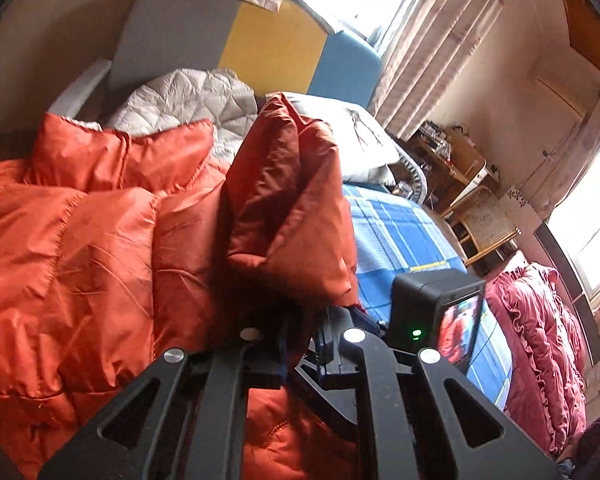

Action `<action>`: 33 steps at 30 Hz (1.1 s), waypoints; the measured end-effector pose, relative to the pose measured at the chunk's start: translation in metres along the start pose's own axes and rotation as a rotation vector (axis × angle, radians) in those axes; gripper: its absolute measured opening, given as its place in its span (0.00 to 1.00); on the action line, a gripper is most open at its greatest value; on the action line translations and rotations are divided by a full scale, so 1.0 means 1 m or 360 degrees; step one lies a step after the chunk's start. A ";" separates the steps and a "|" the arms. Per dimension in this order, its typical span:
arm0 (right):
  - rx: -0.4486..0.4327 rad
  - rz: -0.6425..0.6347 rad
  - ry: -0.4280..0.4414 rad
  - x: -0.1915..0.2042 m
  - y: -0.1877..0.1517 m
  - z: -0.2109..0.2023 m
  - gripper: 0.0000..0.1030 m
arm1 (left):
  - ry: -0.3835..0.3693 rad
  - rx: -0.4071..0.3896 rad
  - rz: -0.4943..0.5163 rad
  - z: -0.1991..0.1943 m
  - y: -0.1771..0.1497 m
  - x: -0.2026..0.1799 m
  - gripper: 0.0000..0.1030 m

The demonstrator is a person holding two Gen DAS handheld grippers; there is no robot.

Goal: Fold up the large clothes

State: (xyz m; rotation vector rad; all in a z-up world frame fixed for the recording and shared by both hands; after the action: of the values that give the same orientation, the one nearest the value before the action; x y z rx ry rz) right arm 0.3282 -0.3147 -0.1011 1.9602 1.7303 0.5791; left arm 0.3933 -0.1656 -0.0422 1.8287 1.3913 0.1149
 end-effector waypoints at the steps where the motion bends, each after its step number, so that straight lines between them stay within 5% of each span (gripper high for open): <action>1: 0.0000 0.0000 0.0000 0.000 0.000 0.000 0.60 | -0.0002 0.0012 0.0006 0.005 -0.001 -0.002 0.12; 7: 0.0000 -0.0002 -0.0001 0.000 0.000 0.000 0.60 | -0.0033 0.0069 0.0023 0.025 -0.003 -0.005 0.31; 9: -0.0001 0.0004 0.0006 -0.001 0.000 0.000 0.60 | -0.0056 0.0074 0.0007 0.025 -0.004 -0.004 0.49; 14: -0.0002 0.0004 0.0007 -0.002 -0.001 0.000 0.60 | -0.0092 0.0029 -0.0039 0.011 0.000 -0.002 0.59; 23: 0.0000 0.0001 0.0005 -0.002 0.001 0.000 0.60 | -0.0028 -0.0133 -0.0128 -0.049 0.002 0.038 0.59; 33: 0.0003 -0.0003 -0.0001 -0.002 0.000 0.000 0.60 | 0.0397 -0.0294 -0.0394 -0.134 -0.036 0.178 0.57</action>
State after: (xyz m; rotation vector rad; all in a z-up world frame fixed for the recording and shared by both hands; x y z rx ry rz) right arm 0.3281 -0.3167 -0.1015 1.9599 1.7329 0.5764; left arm 0.3651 0.0587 -0.0449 1.5159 1.7093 0.3409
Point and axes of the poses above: each gripper's, at about its wrist camera, not at the fingertips, and z roughly the way its jaws point, x to its left, y to its top, the point moved 1 cm from there along z, roughly the way its jaws point, and after that the axes turned 5 degrees about y, right-handed, at the moved point
